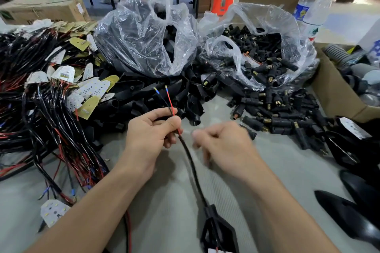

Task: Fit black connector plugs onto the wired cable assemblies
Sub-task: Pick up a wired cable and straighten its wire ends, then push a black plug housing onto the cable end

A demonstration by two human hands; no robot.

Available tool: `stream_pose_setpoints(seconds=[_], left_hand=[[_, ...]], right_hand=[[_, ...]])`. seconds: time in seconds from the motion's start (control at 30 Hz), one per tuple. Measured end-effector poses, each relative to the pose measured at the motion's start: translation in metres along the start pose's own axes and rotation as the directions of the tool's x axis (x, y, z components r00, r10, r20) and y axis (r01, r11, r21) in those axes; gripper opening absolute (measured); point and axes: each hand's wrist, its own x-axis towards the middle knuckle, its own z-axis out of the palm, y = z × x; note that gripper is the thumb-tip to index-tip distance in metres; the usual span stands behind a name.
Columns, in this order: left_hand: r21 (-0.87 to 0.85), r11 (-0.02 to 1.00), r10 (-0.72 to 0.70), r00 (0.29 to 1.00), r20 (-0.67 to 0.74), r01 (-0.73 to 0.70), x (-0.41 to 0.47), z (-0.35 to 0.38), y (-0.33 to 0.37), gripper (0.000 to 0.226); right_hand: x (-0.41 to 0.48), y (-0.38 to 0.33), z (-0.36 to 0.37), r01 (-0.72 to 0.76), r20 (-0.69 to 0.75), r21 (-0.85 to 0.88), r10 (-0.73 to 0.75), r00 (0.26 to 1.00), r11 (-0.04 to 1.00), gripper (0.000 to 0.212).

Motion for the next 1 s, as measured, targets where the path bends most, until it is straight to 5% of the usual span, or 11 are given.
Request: stream_pose_setpoints(seconds=[0.07,0.13,0.23,0.33,0.43,0.5,0.57,0.67,0.73,0.8,1.0], left_hand=[[0.122,0.992,0.008,1.000,0.019,-0.010,0.000,-0.001,-0.001,0.017],[0.316,0.947,0.040,0.998,0.041,-0.051,-0.001,-0.002,-0.002,0.021],[0.619,0.768,0.131,0.987,0.096,-0.162,-0.008,0.000,-0.005,0.029],[0.724,0.647,0.229,0.967,0.115,-0.239,-0.015,0.003,-0.003,0.016],[0.750,0.600,0.279,0.951,0.130,-0.278,-0.017,0.003,-0.003,0.007],[0.788,0.505,0.344,0.920,0.189,-0.351,-0.020,0.003,-0.003,0.010],[0.788,0.444,0.417,0.876,0.240,-0.427,-0.023,0.005,-0.002,0.017],[0.764,0.428,0.469,0.841,0.268,-0.482,-0.029,0.010,-0.004,0.027],[0.794,0.367,0.492,0.826,0.276,-0.484,-0.031,0.014,-0.005,0.023],[0.782,0.424,0.478,0.846,0.236,-0.457,-0.032,0.018,-0.005,0.025],[0.778,0.501,0.368,0.907,0.205,-0.379,-0.027,0.019,-0.008,0.031]], right_hand=[[0.006,0.010,-0.013,-0.038,-0.325,-0.137,-0.009,0.946,0.990,0.022],[0.009,0.020,-0.026,-0.122,-0.492,-0.305,-0.046,0.869,0.944,0.012],[0.012,0.031,-0.033,-0.239,-0.428,-0.500,0.003,0.904,0.832,0.027],[0.014,0.033,-0.025,-0.192,-0.356,-0.571,-0.030,0.934,0.798,0.026],[0.014,0.030,-0.018,0.003,-0.438,-0.262,-0.121,0.891,0.965,0.023],[0.015,0.025,-0.014,0.059,-0.452,0.040,-0.035,0.892,0.997,0.021],[0.017,0.020,-0.012,0.057,-0.400,0.373,0.105,0.911,0.926,0.020],[0.018,0.017,-0.021,0.041,-0.286,0.729,0.249,0.925,0.683,0.013],[0.019,0.018,-0.029,0.039,-0.236,0.825,0.281,0.930,0.564,0.010],[0.019,0.021,-0.034,0.022,-0.199,0.864,0.301,0.933,0.504,0.010],[0.023,0.021,-0.026,-0.080,-0.076,0.887,0.314,0.947,0.455,0.011]])
